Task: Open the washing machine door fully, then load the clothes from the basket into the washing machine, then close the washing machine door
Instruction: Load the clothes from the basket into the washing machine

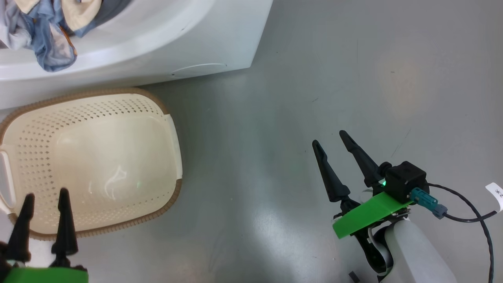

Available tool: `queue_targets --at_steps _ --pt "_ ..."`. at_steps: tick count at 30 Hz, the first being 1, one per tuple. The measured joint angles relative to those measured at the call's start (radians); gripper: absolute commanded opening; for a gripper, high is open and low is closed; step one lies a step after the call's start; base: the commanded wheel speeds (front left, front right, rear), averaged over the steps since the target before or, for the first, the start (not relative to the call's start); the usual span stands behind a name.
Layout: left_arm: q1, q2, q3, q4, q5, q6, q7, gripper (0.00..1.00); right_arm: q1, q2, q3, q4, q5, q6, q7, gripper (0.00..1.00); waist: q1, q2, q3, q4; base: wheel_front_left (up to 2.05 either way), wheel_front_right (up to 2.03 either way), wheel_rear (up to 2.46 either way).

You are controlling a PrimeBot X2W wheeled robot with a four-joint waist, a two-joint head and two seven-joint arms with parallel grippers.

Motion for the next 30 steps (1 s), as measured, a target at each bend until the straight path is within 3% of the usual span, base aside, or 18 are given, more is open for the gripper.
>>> queue_targets --at_steps 13,20,30 --pt "-0.182 0.096 -0.041 -0.057 -0.037 0.0 0.0 1.0 0.0 0.0 0.007 -0.002 0.006 0.0 0.0 1.0 0.0 0.0 0.009 -0.013 0.0 0.0 0.0" --pt "-0.369 0.162 -0.085 -0.077 -0.076 0.0 0.0 1.0 0.0 0.0 0.009 -0.002 0.015 0.0 0.0 1.0 0.0 0.0 0.006 -0.024 0.0 0.0 0.0" --pt "-0.555 0.215 -0.206 0.038 -0.124 0.0 0.005 1.0 0.001 0.0 0.014 -0.002 0.023 0.0 0.0 1.0 0.0 0.0 -0.006 -0.037 0.0 0.0 0.0"
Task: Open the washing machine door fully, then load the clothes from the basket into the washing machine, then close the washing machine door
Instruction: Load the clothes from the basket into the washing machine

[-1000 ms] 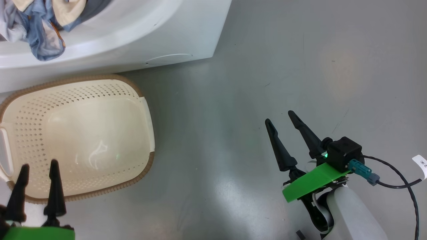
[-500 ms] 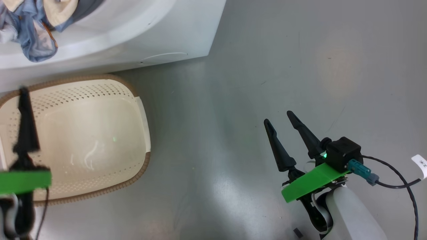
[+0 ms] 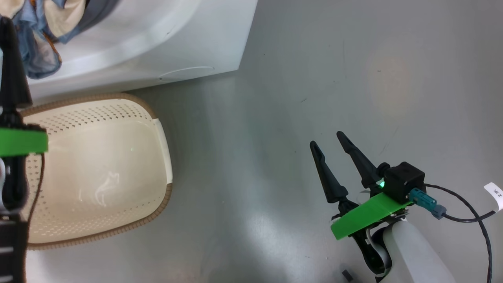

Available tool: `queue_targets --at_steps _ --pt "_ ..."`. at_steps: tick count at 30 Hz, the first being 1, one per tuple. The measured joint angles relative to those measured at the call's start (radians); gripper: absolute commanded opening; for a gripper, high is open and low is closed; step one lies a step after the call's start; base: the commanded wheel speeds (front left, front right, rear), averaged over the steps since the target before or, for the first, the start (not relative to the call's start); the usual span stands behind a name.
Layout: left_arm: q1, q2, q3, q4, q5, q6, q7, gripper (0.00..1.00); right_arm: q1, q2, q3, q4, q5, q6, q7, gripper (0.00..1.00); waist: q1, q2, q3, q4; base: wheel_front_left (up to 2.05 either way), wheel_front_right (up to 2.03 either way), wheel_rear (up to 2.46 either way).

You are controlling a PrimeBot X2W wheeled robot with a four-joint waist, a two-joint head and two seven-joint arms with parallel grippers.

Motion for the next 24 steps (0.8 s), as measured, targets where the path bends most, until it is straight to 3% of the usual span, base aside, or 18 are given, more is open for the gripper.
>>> queue_targets --at_steps 14,24 --pt "-0.164 0.014 -0.053 0.195 -0.061 0.002 0.25 1.0 0.003 0.0 0.0 0.001 0.007 0.0 0.0 1.0 0.0 0.0 -0.01 -0.004 0.0 0.0 0.0" --pt "-0.28 0.001 -0.09 0.29 -0.117 0.05 0.512 1.0 0.006 0.0 -0.003 0.005 0.007 0.0 0.0 1.0 0.0 0.0 -0.009 0.011 0.0 0.0 0.0"
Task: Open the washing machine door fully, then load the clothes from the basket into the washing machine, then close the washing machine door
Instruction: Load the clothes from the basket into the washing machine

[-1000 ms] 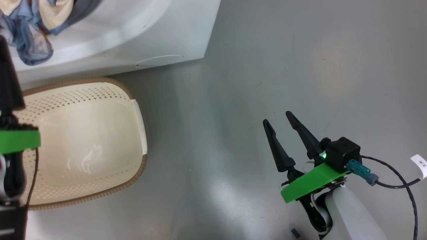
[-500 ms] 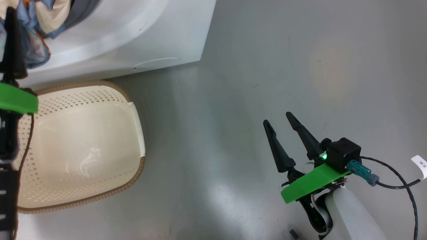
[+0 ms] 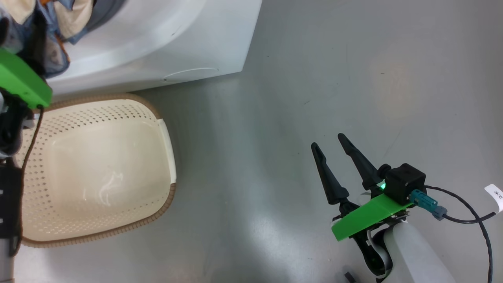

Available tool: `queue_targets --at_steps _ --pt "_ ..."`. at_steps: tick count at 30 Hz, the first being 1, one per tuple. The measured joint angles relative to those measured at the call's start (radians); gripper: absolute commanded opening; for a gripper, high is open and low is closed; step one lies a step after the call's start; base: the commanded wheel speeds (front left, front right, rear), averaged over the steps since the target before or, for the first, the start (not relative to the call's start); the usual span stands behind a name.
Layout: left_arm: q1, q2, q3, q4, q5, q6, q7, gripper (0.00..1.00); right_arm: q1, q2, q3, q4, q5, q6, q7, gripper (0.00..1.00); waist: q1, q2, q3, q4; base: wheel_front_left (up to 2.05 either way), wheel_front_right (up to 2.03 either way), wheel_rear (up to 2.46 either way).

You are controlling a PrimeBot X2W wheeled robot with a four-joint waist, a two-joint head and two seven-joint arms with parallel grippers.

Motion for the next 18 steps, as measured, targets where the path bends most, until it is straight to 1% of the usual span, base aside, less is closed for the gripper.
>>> queue_targets --at_steps 2,7,11,16,17,18 --pt "-0.014 -0.003 -0.013 0.016 -0.012 0.01 0.061 1.0 0.0 0.0 0.0 0.002 0.0 0.0 0.0 1.0 0.0 0.0 0.001 0.003 0.0 0.0 0.0" --pt "-0.064 -0.006 -0.025 0.044 -0.028 0.032 0.164 1.0 0.0 0.0 0.006 0.005 0.001 0.0 0.0 1.0 0.0 0.0 0.006 0.006 0.0 0.0 0.0" --pt "-0.094 -0.005 -0.029 0.062 -0.03 0.048 0.19 1.0 -0.001 0.0 0.019 0.006 0.01 0.0 0.0 1.0 0.0 0.0 0.011 0.001 0.0 0.0 0.0" --pt "-0.124 -0.007 -0.04 0.079 -0.03 0.053 0.207 1.0 -0.001 0.0 0.021 0.007 0.014 0.0 0.0 1.0 -0.0001 0.0 0.02 -0.01 0.0 0.0 0.0" --pt "-0.128 -0.008 -0.042 0.084 -0.03 0.056 0.212 0.95 -0.001 0.0 0.022 0.008 0.018 0.0 0.0 1.0 0.0 0.0 0.022 -0.012 0.0 0.0 0.0" --pt "-0.129 -0.011 -0.044 0.091 -0.03 0.057 0.215 0.62 -0.001 0.0 0.023 0.009 0.019 0.0 0.0 1.0 0.0 0.0 0.024 -0.014 0.0 0.0 0.0"
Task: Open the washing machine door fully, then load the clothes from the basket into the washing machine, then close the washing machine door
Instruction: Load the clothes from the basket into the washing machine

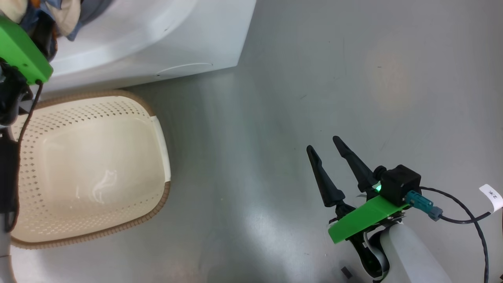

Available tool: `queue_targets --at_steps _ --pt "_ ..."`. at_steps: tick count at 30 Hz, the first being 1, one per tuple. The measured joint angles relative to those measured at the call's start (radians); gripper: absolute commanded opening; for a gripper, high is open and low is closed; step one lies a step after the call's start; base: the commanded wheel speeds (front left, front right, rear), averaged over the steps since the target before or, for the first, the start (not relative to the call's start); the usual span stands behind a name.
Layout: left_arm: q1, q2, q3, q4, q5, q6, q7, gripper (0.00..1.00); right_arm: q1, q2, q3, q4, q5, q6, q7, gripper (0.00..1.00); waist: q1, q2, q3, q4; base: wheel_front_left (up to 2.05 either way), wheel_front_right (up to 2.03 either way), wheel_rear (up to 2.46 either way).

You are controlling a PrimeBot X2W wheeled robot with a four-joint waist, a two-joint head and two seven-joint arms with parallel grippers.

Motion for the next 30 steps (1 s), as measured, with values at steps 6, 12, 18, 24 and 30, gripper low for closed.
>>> queue_targets --at_steps 6,12,18,24,30 --pt "-0.009 -0.006 -0.003 0.009 -0.001 -0.007 -0.043 0.0 0.0 0.0 0.002 0.001 0.017 0.0 0.0 1.0 0.0 0.0 0.01 -0.012 0.0 0.0 0.0" --pt "-0.016 -0.003 -0.009 0.004 0.027 -0.018 -0.157 0.0 0.0 0.0 -0.001 0.001 0.018 0.0 0.0 1.0 0.0 0.0 0.013 -0.006 0.0 0.0 0.0" --pt "-0.051 0.007 -0.013 0.002 0.067 -0.019 -0.259 0.0 -0.003 0.0 0.001 0.002 0.023 0.0 0.0 1.0 0.0 0.0 0.015 0.0 0.0 0.0 0.0" --pt "-0.099 0.026 -0.014 0.014 0.107 -0.028 -0.376 0.0 -0.003 0.0 0.003 0.003 0.025 0.0 0.0 1.0 0.0 0.0 0.025 -0.006 0.0 0.0 0.0" --pt "-0.147 0.037 -0.021 0.044 0.119 -0.046 -0.436 0.0 -0.004 0.0 0.007 0.001 0.028 0.0 0.0 1.0 -0.0001 0.0001 0.04 -0.016 0.0 0.0 0.0"
